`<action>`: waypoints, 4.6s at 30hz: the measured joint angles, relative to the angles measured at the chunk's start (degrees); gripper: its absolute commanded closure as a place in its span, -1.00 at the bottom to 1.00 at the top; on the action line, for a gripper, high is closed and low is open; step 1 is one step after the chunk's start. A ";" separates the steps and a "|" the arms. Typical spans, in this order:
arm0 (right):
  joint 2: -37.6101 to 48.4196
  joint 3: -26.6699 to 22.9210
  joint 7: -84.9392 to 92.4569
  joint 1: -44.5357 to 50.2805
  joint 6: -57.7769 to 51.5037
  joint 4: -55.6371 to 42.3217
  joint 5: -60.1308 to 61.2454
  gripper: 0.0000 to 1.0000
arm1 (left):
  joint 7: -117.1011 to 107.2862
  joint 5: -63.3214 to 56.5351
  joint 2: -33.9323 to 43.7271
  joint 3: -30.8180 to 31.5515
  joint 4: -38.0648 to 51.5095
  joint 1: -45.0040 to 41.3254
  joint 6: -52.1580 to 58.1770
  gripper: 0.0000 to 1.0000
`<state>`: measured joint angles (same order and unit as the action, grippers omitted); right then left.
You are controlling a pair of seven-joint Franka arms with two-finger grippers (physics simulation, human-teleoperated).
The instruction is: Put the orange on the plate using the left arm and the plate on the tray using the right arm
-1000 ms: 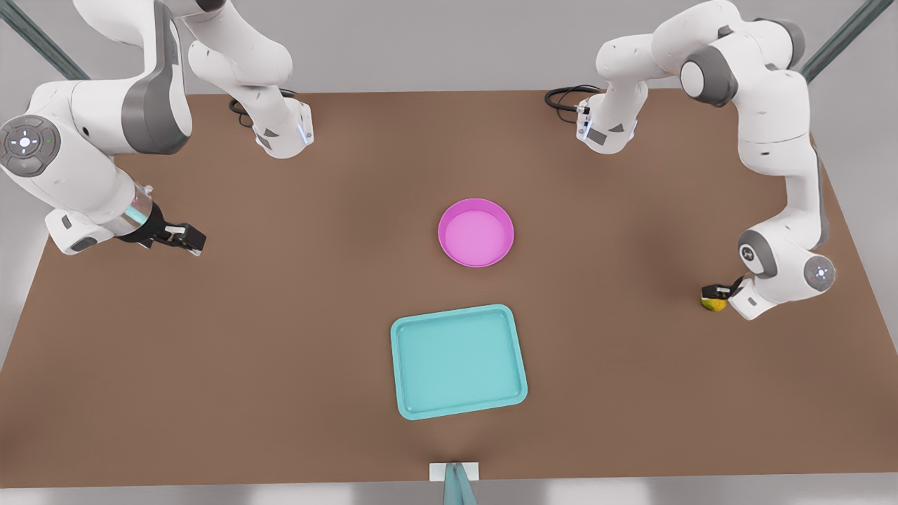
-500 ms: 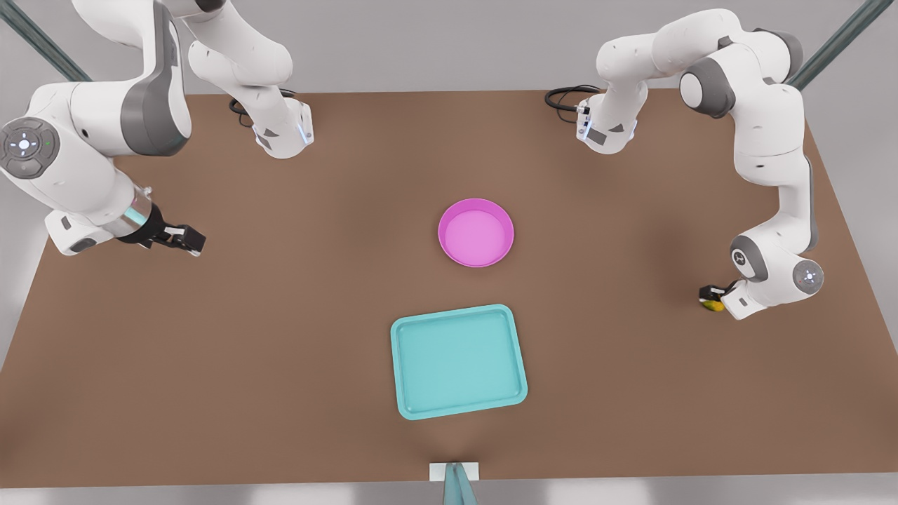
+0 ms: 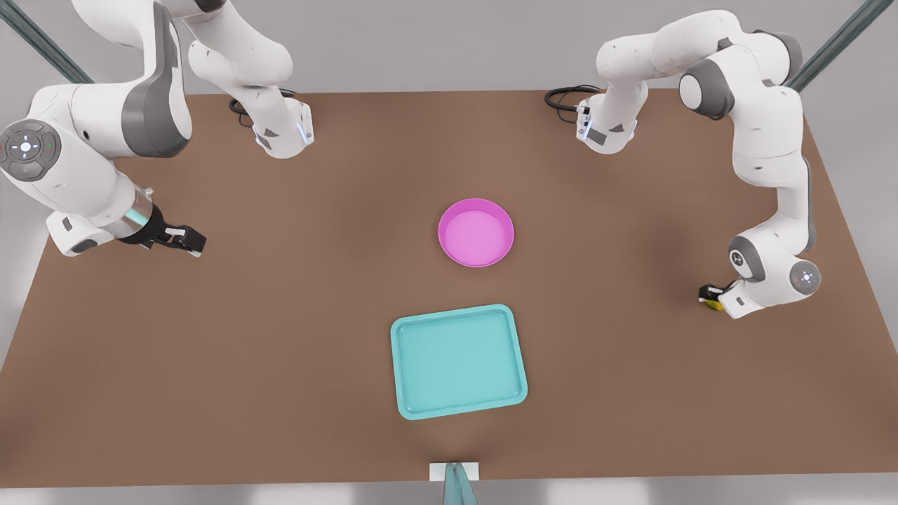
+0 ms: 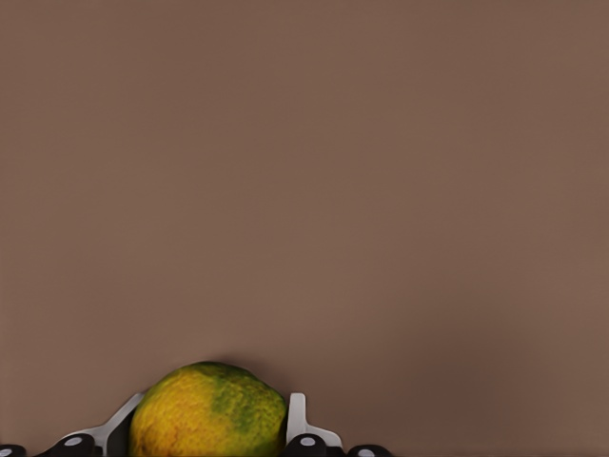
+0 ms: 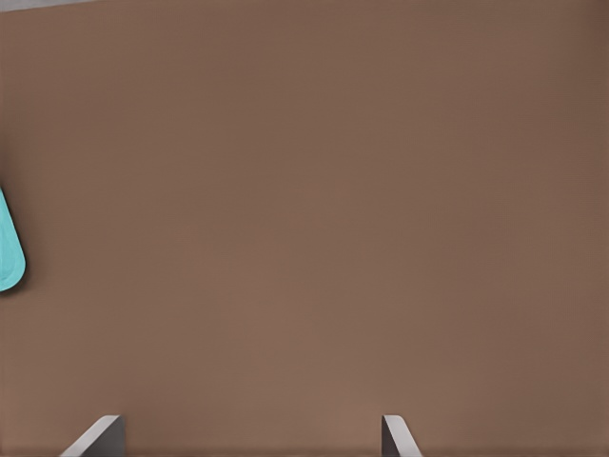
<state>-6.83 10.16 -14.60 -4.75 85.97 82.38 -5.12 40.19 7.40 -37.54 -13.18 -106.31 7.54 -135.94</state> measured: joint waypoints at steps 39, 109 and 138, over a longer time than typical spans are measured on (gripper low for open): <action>-16.02 1.36 -0.16 7.04 4.66 4.76 13.21 -1.00 | -52.28 0.84 13.96 -20.35 40.92 -52.70 60.08 -1.00; -31.17 18.40 1.75 27.80 71.51 29.25 40.48 0.57 | -39.92 -4.70 26.06 10.81 32.02 -13.42 56.00 -1.00; -50.29 1.52 4.23 23.73 50.93 -12.07 40.54 0.57 | -39.66 -4.75 25.68 10.38 32.02 -13.35 55.96 -1.00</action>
<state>-57.12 11.68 -10.37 18.98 136.91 70.31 35.42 0.53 2.65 -11.86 -2.79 -74.29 -5.81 -79.98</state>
